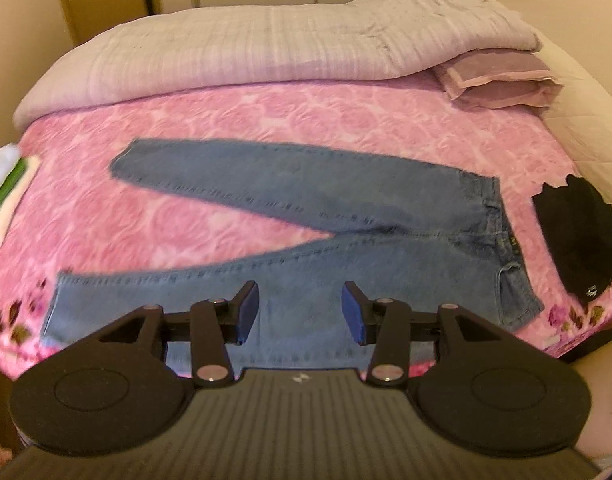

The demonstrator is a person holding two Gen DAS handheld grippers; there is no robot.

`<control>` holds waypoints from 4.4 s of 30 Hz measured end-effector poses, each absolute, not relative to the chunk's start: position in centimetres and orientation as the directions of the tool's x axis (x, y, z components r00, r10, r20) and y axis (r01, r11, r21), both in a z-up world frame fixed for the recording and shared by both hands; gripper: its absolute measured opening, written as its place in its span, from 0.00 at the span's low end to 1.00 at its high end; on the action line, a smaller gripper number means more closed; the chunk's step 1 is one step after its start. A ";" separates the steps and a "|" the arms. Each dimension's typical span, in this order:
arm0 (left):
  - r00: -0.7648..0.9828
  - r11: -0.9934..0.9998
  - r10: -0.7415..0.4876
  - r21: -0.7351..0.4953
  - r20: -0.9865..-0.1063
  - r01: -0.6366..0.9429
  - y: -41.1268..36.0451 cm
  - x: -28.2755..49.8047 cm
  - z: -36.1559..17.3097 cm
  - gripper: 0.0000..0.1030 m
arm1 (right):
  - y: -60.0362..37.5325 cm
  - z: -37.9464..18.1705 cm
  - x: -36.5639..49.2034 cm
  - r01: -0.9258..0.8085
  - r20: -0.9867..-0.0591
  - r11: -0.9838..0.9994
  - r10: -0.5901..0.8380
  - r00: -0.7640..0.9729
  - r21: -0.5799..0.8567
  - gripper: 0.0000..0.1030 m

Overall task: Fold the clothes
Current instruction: 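Move both grippers down toward the jeans leg hems and waistband, then grasp the leg hem with the left gripper while the right gripper grasps the waistband, folding, then regrip the folded jeans with both grippers, lay the fold flat, then open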

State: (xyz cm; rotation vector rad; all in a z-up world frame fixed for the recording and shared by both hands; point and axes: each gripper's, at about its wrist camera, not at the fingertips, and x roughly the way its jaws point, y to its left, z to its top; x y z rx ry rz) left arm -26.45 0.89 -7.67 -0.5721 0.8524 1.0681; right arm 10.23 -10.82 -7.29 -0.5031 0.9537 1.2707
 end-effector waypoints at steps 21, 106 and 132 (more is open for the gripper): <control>0.353 0.626 0.397 -0.032 -0.847 -0.779 22.3 -24.7 -12.9 0.48 | 1.1 -12.9 7.5 -0.909 -0.858 0.384 0.511 0.061 0.164 0.45; 0.422 0.203 0.100 -0.396 -0.901 -0.895 14.8 -33.8 -31.3 0.30 | -6.9 -30.4 12.0 -0.739 -0.942 0.635 0.335 0.000 0.226 0.49; 0.324 -0.090 0.398 -0.388 -0.858 -0.917 19.2 -35.7 -36.3 0.00 | -13.3 -37.0 21.1 -0.127 -0.710 0.706 0.704 0.016 0.697 0.25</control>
